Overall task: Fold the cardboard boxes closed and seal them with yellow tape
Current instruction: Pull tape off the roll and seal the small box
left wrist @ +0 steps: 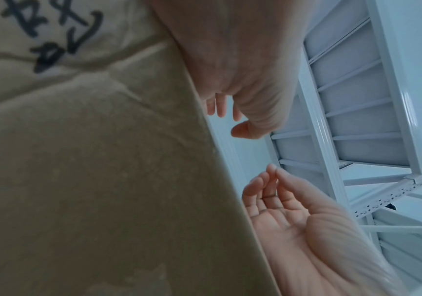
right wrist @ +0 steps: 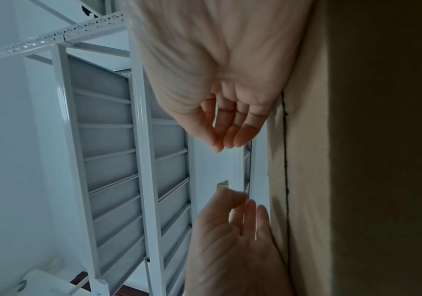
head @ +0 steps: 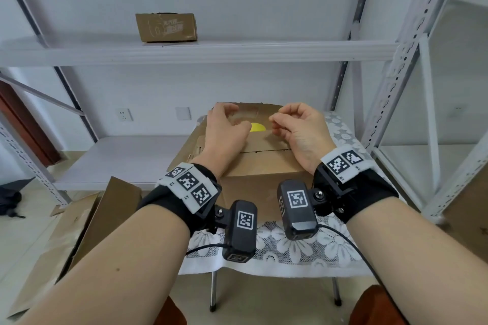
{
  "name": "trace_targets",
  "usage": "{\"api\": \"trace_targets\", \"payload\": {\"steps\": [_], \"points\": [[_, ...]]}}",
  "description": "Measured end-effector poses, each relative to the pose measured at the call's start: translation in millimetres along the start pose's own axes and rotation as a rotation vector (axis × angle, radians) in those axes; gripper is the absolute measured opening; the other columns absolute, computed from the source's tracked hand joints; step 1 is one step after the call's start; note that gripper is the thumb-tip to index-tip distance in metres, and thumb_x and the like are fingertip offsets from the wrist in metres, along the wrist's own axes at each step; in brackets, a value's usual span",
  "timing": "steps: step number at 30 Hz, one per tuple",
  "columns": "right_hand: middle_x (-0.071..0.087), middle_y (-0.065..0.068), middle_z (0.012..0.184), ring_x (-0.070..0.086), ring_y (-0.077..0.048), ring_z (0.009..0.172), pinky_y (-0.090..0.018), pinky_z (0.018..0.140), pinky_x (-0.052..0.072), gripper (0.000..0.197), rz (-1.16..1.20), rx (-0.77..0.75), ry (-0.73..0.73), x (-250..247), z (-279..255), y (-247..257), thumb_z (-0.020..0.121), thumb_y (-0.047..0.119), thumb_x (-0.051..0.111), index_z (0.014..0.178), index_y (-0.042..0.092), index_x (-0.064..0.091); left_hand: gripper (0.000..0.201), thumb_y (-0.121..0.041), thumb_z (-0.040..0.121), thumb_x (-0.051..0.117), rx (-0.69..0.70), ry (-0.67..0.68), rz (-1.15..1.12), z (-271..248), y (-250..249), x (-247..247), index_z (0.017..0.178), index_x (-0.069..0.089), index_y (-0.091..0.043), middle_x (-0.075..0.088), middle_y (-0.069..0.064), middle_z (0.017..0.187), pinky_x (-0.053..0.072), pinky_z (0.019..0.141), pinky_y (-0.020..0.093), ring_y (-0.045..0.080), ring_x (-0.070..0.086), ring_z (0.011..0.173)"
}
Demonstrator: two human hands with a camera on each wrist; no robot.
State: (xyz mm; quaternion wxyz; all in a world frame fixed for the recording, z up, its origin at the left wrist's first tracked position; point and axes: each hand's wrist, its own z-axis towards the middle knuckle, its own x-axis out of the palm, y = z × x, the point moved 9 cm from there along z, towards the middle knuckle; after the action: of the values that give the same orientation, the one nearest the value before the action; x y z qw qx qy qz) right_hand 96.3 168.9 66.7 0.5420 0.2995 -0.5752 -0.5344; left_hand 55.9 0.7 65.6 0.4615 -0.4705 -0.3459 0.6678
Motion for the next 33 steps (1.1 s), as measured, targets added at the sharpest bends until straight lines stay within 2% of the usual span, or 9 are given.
{"api": "trace_targets", "payload": {"steps": [4,9,15,24,26,28,30,33], "points": [[0.059,-0.014,0.075,0.058,-0.017,0.063,-0.022,0.060,0.052,0.021,-0.029,0.006,0.014,2,2,-1,0.079,-0.011,0.064,0.077,0.008,0.055,0.038,-0.016,0.085,0.063,-0.035,0.019,0.001,1,2,3,0.121,0.050,-0.020,0.051,0.000,0.128,0.035,0.092,0.021,0.009,0.046,0.117],[0.058,-0.010,0.071,0.058,-0.016,0.064,-0.023,0.060,0.052,0.020,-0.112,-0.007,0.023,4,3,-3,0.079,-0.009,0.065,0.076,0.009,0.057,0.040,-0.015,0.085,0.063,-0.043,0.011,-0.007,1,3,2,0.124,0.051,-0.017,0.053,-0.002,0.124,0.035,0.090,0.020,0.007,0.047,0.112],[0.059,-0.010,0.072,0.058,-0.014,0.064,-0.023,0.062,0.051,0.021,-0.031,0.023,0.015,1,4,-5,0.080,-0.010,0.064,0.077,0.009,0.056,0.039,-0.014,0.085,0.063,-0.038,0.002,-0.007,1,2,0,0.122,0.052,-0.017,0.053,-0.005,0.117,0.035,0.089,0.020,0.008,0.048,0.111],[0.061,-0.009,0.074,0.058,-0.016,0.067,-0.024,0.065,0.052,0.019,-0.007,0.040,0.032,0,4,-6,0.081,-0.009,0.064,0.080,0.009,0.056,0.037,-0.015,0.086,0.063,-0.043,0.058,0.050,-1,0,4,0.121,0.052,-0.019,0.055,-0.005,0.119,0.038,0.091,0.021,0.009,0.051,0.111],[0.062,-0.010,0.075,0.059,-0.017,0.068,-0.025,0.066,0.052,0.018,0.064,0.079,0.062,-1,4,-6,0.084,-0.009,0.061,0.081,0.008,0.055,0.038,-0.018,0.086,0.065,-0.018,0.127,0.126,-3,-5,9,0.122,0.053,-0.019,0.056,-0.007,0.118,0.039,0.096,0.023,0.010,0.053,0.113],[0.062,-0.011,0.076,0.060,-0.019,0.070,-0.026,0.067,0.054,0.015,0.134,0.137,0.098,-6,6,-4,0.086,-0.008,0.058,0.082,0.007,0.054,0.044,-0.031,0.085,0.070,0.013,0.273,0.175,-8,-13,19,0.126,0.055,-0.020,0.057,-0.008,0.120,0.039,0.100,0.025,0.009,0.053,0.115],[0.063,-0.012,0.078,0.061,-0.021,0.074,-0.028,0.071,0.056,0.012,0.162,0.204,0.141,-12,9,-2,0.088,-0.005,0.057,0.084,0.006,0.054,0.066,-0.048,0.077,0.076,-0.004,0.509,0.227,-20,-19,35,0.134,0.051,-0.025,0.054,-0.009,0.130,0.037,0.104,0.028,0.008,0.049,0.119],[0.064,-0.013,0.082,0.063,-0.023,0.079,-0.031,0.076,0.059,0.010,0.182,0.291,0.197,-17,13,-3,0.089,-0.001,0.057,0.084,0.006,0.053,0.106,-0.067,0.056,0.080,0.045,0.787,0.605,-35,-24,56,0.146,0.033,-0.036,0.044,-0.007,0.145,0.031,0.114,0.040,0.016,0.042,0.130]]}}
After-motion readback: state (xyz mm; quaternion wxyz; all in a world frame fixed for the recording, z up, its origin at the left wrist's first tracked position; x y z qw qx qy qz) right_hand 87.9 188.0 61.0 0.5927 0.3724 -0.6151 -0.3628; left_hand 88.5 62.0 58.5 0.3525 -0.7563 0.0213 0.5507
